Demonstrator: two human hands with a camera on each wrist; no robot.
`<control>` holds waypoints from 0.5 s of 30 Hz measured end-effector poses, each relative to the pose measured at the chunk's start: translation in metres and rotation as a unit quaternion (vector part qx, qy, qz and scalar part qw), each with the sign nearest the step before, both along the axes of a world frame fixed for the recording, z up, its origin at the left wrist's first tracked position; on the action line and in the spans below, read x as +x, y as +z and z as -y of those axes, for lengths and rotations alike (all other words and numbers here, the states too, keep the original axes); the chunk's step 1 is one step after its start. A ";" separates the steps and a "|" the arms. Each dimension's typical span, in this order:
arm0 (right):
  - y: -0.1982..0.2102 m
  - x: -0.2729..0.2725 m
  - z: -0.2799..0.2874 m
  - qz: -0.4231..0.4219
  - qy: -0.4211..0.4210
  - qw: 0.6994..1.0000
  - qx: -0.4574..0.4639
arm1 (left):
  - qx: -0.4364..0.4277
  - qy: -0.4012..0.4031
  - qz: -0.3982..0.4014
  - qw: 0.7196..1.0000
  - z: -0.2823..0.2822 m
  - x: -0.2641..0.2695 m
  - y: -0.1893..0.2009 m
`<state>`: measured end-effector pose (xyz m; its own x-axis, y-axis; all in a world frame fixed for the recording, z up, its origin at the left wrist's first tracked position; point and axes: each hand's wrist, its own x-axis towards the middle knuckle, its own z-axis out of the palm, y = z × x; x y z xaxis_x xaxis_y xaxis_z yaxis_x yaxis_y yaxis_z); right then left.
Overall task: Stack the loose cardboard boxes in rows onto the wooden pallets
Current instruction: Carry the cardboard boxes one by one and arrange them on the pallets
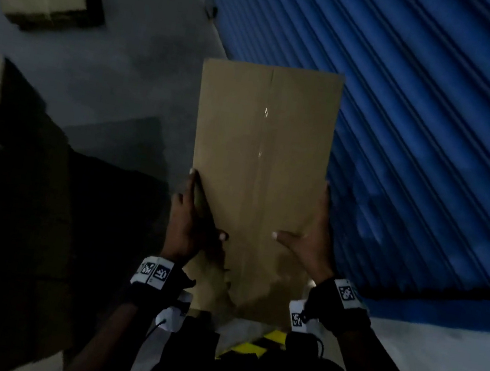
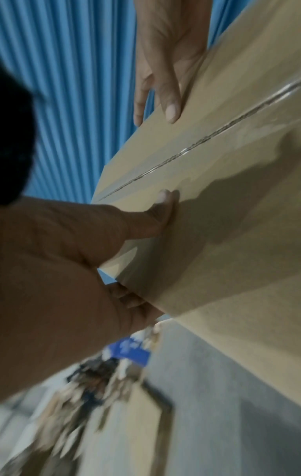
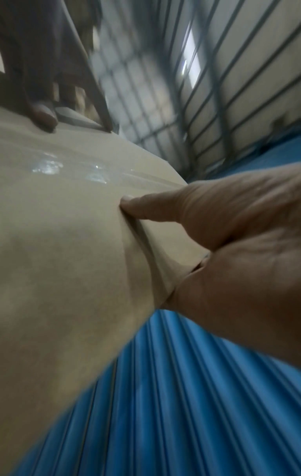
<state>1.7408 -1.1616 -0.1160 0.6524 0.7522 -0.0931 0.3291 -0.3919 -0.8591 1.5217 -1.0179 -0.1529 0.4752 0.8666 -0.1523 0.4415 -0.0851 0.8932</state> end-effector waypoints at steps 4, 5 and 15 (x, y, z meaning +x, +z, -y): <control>0.014 -0.023 0.041 0.036 0.063 0.997 0.040 | 0.011 0.060 -0.008 0.998 0.064 -0.033 0.023; 0.015 -0.028 0.052 0.036 0.075 0.995 0.046 | 0.013 0.071 -0.012 0.997 0.081 -0.040 0.027; 0.010 -0.096 0.171 -0.002 0.192 0.981 0.011 | -0.020 0.174 -0.071 0.982 0.258 -0.134 0.037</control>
<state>1.6450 -1.3325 -0.1063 0.3211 0.9440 -0.0766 0.4456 -0.2219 -0.8673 1.3877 -1.2761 -0.1160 0.1235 0.9646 -0.2328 0.5577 0.1266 0.8203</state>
